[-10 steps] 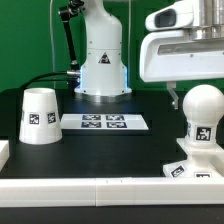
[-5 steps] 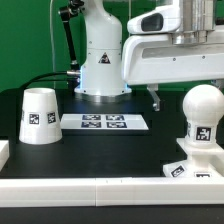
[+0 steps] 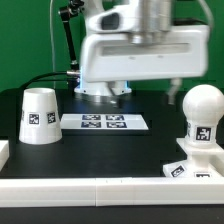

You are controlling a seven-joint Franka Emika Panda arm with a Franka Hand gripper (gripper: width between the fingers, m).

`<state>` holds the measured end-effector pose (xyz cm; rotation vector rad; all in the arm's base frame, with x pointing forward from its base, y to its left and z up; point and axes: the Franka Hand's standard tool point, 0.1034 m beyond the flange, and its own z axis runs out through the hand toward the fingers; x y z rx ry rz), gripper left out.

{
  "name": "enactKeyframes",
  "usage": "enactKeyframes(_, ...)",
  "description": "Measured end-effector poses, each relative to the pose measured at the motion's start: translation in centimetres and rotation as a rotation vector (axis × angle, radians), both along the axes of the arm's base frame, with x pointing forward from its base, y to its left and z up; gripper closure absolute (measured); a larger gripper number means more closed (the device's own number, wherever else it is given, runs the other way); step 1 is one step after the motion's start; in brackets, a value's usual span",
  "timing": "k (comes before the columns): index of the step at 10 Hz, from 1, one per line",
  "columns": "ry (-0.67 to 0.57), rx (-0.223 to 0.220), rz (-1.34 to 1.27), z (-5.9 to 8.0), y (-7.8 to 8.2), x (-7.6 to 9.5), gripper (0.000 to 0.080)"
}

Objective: Assemble lamp

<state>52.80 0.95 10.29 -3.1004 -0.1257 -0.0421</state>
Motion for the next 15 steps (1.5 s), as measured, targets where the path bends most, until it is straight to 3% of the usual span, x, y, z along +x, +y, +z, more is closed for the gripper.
enactKeyframes(1, -0.005, -0.007, 0.002, 0.5, -2.0, -0.3, 0.0101)
enactKeyframes(2, -0.009, -0.011, -0.001, 0.8, -3.0, -0.4, 0.0101)
enactKeyframes(7, -0.006, -0.027, -0.006, 0.6, -7.1, -0.8, 0.0101)
enactKeyframes(10, 0.008, -0.046, 0.032, 0.0, -11.5, -4.6, 0.0101)
enactKeyframes(11, 0.013, -0.047, 0.018, -0.2, -12.3, -6.2, 0.0101)
enactKeyframes(15, 0.032, -0.041, 0.016, -0.7, -12.1, -8.0, 0.0101)
